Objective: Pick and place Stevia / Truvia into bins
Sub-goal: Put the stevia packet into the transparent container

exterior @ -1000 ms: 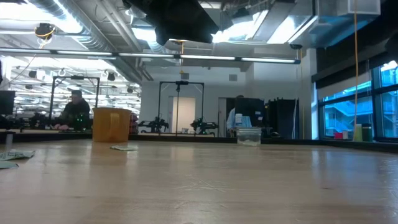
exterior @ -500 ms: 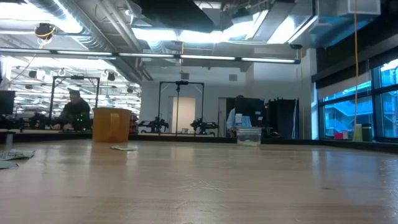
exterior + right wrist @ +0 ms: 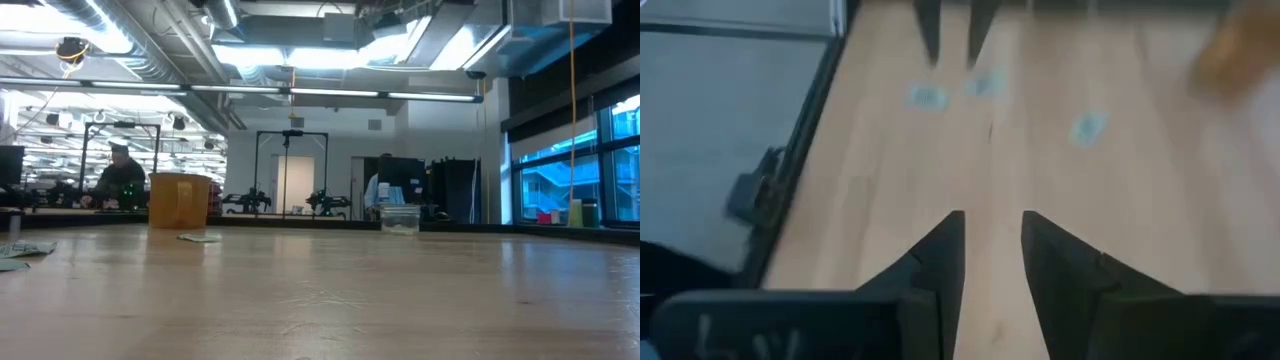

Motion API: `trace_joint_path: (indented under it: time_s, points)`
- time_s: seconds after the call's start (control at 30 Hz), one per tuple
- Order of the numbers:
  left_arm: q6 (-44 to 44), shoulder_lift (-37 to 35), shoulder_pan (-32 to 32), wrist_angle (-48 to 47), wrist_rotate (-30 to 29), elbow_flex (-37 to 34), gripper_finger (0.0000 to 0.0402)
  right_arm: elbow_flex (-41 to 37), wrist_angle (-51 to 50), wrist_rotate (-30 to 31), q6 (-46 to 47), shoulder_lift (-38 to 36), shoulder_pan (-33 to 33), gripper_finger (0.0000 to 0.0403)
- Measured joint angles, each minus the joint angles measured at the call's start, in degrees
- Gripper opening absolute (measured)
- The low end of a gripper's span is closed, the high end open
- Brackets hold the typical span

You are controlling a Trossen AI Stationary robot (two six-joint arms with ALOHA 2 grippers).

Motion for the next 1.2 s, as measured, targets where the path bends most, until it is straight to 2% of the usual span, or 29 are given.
trace_joint_path:
  time_s: [0.1,0.17,0.4,0.5,0.6,0.77,0.93,1.2]
  points:
    - [-6.07,0.41,-2.82,-8.18,0.72,3.37,0.0125,-3.05,9.44,-0.1,-10.87,0.0,-2.74,0.0106]
    - [-10.32,1.07,-4.34,-13.64,2.51,5.32,0.0118,-5.57,14.85,-0.23,-13.98,0.01,-4.75,0.0106]
    - [-21.94,4.91,-7.95,-30.43,16.73,11.4,0.0094,-11.91,22.58,-0.32,-14.9,0.04,-8.12,0.0106]
    - [-25.53,6.63,-8.73,-35.86,18.53,11.47,0.0085,-13.44,24.63,-0.31,-14.96,0.04,-8.65,0.0106]
    - [-27.56,9.2,-8.49,-37.5,19.07,11.45,0.0073,-13.9,24.86,-0.28,-14.86,0.04,-9.14,0.0106]
    - [-27.14,15.08,-7.36,-37.36,23.71,11.47,0.0045,-14.06,24.78,-0.31,-14.9,0.04,-9.88,0.0106]
    - [-28.95,20.99,-5.16,-37.37,24.2,11.45,0.0015,-14.06,24.71,-0.28,-14.71,0.04,-10.27,0.0106]
    - [-29.36,23.5,-3.23,-34.07,27.9,9.07,0.0002,-14.07,23.88,-0.55,-12.66,0.04,-10.27,0.0106]
